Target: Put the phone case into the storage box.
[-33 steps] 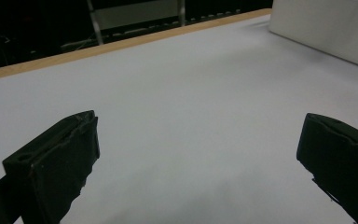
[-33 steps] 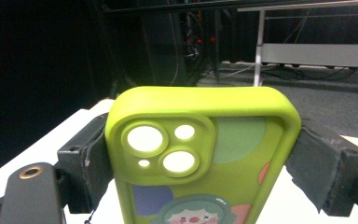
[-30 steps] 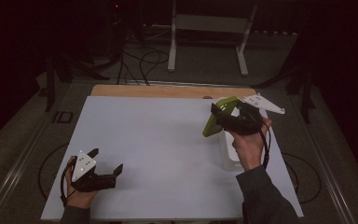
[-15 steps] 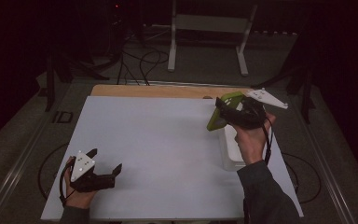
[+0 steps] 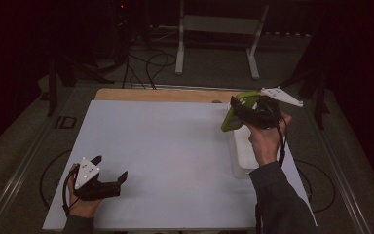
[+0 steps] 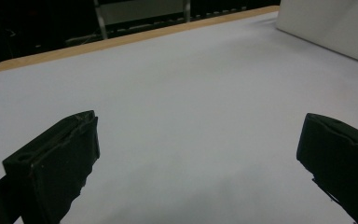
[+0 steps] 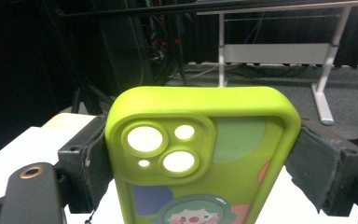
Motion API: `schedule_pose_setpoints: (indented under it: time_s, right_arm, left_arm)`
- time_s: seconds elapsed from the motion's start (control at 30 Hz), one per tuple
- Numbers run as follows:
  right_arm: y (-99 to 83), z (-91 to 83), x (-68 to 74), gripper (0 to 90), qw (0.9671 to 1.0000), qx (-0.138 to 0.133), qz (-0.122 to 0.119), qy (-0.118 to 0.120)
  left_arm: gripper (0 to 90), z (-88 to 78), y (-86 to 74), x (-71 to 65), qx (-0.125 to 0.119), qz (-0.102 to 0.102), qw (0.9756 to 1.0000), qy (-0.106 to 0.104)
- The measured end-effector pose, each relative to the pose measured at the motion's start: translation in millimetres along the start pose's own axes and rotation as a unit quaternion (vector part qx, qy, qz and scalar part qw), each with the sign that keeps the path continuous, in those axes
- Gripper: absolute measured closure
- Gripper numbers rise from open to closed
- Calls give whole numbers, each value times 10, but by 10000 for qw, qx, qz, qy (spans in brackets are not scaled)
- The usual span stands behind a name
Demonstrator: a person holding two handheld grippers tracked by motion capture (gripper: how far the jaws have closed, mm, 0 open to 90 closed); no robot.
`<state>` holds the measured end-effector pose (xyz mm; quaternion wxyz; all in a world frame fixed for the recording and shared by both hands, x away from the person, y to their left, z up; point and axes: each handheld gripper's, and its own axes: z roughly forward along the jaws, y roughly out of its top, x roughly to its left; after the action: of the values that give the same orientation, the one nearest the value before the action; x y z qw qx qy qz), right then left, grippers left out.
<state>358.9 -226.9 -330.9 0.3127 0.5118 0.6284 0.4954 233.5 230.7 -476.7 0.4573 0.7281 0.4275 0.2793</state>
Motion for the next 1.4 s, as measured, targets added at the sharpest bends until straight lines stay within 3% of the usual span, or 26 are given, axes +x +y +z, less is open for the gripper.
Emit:
schedule_pose_setpoints:
  time_s: [1.4]
  right_arm:
    - [239, 305, -258, 160, 9968, 237, -14, -765]
  left_arm:
    - [0, -12, -8, 35, -10, -73, 10000, 47]
